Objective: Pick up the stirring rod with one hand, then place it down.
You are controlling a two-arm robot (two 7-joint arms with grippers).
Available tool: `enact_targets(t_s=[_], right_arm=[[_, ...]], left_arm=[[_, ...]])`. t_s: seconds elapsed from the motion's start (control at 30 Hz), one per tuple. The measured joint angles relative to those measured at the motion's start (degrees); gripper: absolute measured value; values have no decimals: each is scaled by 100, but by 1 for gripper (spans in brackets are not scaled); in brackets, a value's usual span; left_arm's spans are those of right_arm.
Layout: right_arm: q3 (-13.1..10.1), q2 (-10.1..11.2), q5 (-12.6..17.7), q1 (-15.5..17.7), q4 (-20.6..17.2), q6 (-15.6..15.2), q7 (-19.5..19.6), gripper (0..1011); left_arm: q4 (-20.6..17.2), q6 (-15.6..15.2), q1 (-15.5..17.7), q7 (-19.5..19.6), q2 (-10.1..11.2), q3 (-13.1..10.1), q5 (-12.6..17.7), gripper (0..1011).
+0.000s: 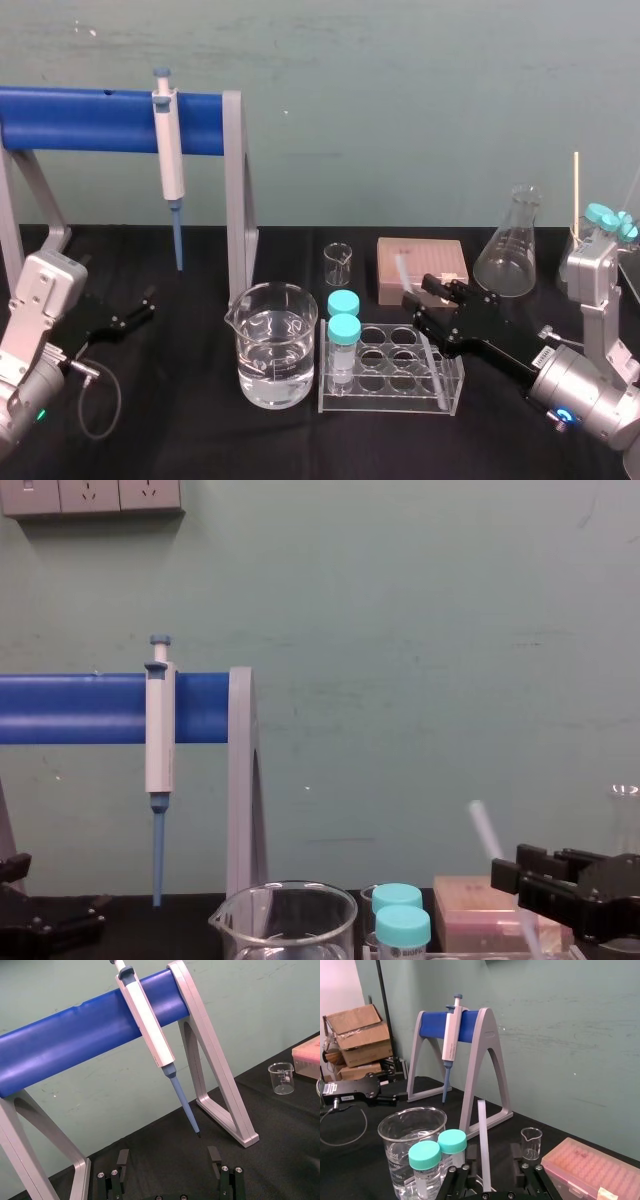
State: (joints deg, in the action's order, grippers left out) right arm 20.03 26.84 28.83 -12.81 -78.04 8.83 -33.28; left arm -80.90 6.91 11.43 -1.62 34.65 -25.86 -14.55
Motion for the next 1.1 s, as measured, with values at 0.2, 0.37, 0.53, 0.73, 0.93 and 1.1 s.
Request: enact_targets(t_s=[0.2, 0.37, 0.53, 0.73, 0.93, 1.1], right_arm=[[0, 2, 5, 0, -2, 2, -3, 574], [0, 2, 8, 0, -3, 4, -5, 752], [0, 2, 8, 0, -2, 6, -8, 882], [-231, -5, -88, 15, -116, 203, 277, 1003], [-788, -72, -572, 206, -294, 177, 1506, 1003], [-927, -132, -710, 299, -255, -341, 1964, 1003]], left_arm=[[0, 0, 0, 0, 0, 0, 0, 1000], [0, 0, 0, 0, 0, 0, 0, 1000], [0, 0, 0, 0, 0, 0, 0, 1000], [0, 0, 0, 0, 0, 0, 0, 1000], [0, 0, 0, 0, 0, 0, 0, 1000], [0, 0, 0, 0, 0, 0, 0, 1000]])
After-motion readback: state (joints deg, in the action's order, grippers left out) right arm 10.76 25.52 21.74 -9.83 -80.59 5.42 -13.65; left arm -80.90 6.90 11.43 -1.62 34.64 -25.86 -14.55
